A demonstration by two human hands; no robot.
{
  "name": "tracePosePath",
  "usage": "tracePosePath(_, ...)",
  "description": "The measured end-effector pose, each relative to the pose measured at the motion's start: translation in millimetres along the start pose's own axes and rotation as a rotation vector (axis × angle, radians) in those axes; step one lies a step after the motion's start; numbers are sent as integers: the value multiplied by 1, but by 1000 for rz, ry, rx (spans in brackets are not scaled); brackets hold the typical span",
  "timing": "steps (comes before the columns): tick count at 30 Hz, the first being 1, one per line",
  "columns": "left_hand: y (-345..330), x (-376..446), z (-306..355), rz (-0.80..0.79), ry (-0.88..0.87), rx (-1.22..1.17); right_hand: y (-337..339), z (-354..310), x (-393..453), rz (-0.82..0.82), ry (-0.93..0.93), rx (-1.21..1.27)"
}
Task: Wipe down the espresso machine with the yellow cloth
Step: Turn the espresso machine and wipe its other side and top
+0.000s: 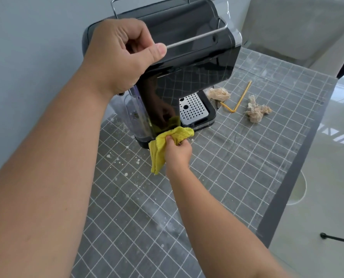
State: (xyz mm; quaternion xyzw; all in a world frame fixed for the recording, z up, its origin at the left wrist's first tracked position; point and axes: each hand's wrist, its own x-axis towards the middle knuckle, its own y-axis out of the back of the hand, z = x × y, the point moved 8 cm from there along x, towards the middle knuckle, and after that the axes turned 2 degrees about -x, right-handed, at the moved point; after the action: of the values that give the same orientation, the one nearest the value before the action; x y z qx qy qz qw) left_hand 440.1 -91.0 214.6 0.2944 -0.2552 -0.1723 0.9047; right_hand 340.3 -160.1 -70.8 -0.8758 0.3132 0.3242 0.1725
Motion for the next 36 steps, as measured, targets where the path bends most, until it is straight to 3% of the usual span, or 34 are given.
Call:
tracePosePath(3,1,0,0,10,6,-3,-1,11,5,2,-152,15)
tracePosePath(5,1,-1,0,5,1,-2,2,10,10,16,-138,-21)
tracePosePath(12,-1,-3,1,-3,-7,4,67,-54,41,384,341,-192)
tracePosePath(16,3,2,-1,6,-6,4,49,-53,30,238,591,-466)
tracePosePath(20,2,2,-2,17,-10,1,28,-46,18,95,867,-924)
tracePosePath(23,3,2,-3,35,-1,-11,40,-69,31,156,985,-1059)
tracePosePath(28,3,1,-1,28,-9,-1,79,-105,54,376,779,-994)
tracePosePath(33,3,3,-3,25,-4,-16,18,-71,23,121,984,-1263)
tracePosePath(36,3,3,-3,32,6,-19,30,-83,36,99,979,-1372)
